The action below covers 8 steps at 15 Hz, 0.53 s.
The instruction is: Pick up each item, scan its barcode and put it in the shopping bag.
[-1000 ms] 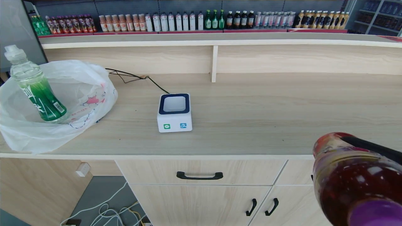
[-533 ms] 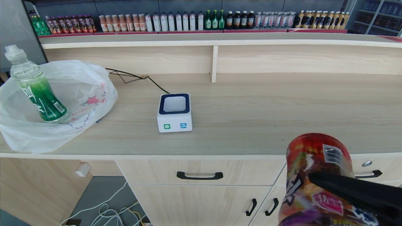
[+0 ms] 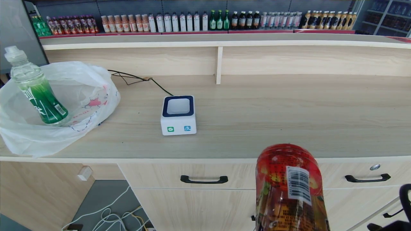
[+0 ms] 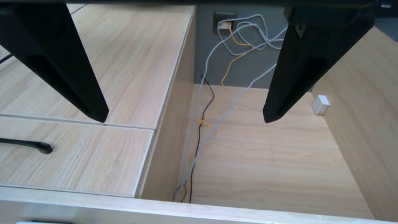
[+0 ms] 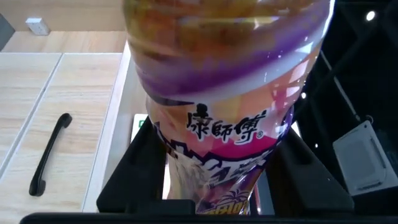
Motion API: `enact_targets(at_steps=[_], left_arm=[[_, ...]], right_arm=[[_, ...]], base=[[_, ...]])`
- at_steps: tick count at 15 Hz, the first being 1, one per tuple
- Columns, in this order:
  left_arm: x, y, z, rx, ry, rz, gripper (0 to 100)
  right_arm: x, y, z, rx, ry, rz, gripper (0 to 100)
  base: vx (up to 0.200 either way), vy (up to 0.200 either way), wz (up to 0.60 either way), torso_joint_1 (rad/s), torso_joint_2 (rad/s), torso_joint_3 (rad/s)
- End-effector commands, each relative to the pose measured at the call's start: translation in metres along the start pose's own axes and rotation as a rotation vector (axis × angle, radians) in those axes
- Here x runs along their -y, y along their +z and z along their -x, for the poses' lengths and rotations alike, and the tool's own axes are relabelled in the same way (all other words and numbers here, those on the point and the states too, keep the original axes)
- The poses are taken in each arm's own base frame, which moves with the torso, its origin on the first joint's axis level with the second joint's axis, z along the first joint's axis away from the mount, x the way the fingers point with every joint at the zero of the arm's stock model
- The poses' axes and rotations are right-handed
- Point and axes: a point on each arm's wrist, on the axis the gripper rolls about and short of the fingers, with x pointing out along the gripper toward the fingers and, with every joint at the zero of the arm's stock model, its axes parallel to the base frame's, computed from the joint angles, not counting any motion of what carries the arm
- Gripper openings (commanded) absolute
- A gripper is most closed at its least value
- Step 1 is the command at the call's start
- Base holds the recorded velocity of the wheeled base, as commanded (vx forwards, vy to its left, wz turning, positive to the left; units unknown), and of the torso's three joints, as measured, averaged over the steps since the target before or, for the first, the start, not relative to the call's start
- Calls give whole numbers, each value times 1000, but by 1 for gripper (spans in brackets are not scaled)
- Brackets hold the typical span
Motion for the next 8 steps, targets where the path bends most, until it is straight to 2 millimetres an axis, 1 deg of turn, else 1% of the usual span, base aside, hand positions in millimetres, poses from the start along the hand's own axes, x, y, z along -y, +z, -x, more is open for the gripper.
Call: enact_targets(at_steps=[1,4,8], left_arm=[[0,0,0,0,0,1,100],[0,0,0,0,0,1,100],[0,0,0,0,0,1,100]], right_arm=[[-2,0,-2,3,8,8,0],[4,-1,-6,-2,-11,31,0],[2,-1,-9,4,-4,73,0]], base=[[0,0,0,0,0,0],[0,0,0,0,0,0],[0,0,0,0,0,0]])
